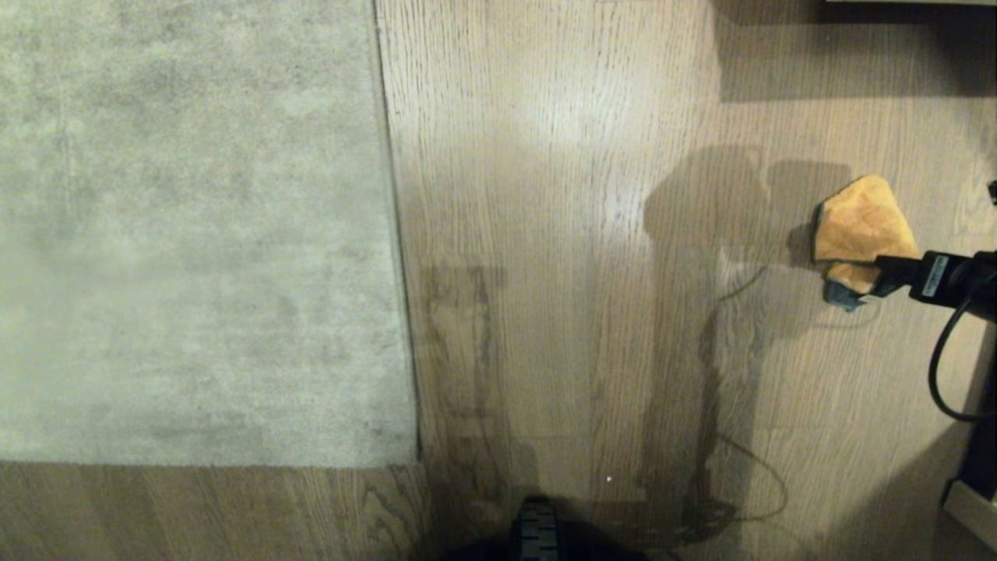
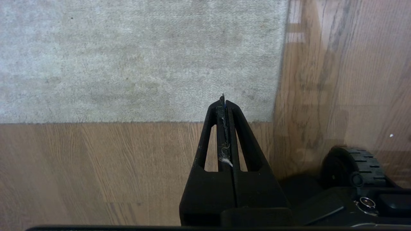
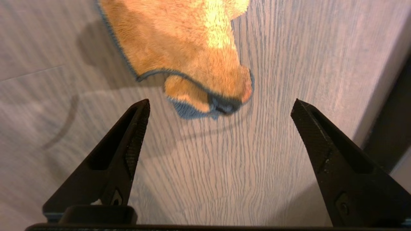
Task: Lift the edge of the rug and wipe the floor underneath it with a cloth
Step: Pick up the rag
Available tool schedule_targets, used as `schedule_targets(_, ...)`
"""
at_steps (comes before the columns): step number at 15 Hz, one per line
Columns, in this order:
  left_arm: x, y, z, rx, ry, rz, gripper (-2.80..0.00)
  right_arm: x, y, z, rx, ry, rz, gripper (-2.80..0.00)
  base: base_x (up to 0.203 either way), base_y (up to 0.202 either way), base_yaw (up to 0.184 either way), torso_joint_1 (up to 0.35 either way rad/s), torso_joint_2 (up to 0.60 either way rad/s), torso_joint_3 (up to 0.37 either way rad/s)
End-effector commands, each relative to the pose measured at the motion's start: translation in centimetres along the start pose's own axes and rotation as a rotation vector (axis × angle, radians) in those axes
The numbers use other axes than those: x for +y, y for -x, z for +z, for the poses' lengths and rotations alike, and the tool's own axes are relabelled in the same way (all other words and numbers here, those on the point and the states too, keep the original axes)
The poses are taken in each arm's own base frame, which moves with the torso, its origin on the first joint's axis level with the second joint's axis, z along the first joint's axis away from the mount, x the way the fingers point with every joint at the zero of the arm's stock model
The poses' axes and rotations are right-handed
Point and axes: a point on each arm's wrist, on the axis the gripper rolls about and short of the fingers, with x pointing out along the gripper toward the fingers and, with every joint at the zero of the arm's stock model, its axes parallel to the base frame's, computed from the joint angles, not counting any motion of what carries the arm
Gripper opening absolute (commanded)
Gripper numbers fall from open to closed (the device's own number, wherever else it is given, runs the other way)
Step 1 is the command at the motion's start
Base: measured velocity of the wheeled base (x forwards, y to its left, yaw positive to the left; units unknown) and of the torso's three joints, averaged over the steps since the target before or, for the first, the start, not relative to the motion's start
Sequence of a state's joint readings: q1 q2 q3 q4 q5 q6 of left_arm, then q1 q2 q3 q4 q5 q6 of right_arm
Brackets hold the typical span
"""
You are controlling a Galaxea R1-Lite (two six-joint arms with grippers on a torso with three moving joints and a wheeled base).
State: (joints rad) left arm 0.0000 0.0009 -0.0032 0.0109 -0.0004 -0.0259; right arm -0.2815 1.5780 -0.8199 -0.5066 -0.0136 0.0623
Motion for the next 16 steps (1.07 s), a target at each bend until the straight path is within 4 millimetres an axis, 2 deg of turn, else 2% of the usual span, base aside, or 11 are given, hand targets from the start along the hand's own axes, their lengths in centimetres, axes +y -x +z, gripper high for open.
schedule_targets(1, 0.0, 0.0, 0.0, 0.001, 0.0, 0.0, -2.8, -0.1, -1.7, -0.6, 0.032, -0.001, -0.003, 0.0, 0.0, 0.0, 0.0, 0.0, 0.0, 0.0)
schedule_targets(6, 0.0, 0.0, 0.0, 0.001, 0.0, 0.0, -2.8, -0.1, -4.8, -0.9, 0.034, -0.02, 0.0, 0.0, 0.0, 0.0, 0.0, 0.0, 0.0, 0.0)
schedule_targets(16, 0.0, 0.0, 0.0, 0.001, 0.0, 0.0, -2.8, -0.2, -6.7, -1.3, -0.022, -0.041, 0.033, 0.0, 0.0, 0.0, 0.0, 0.0, 0.0, 0.0)
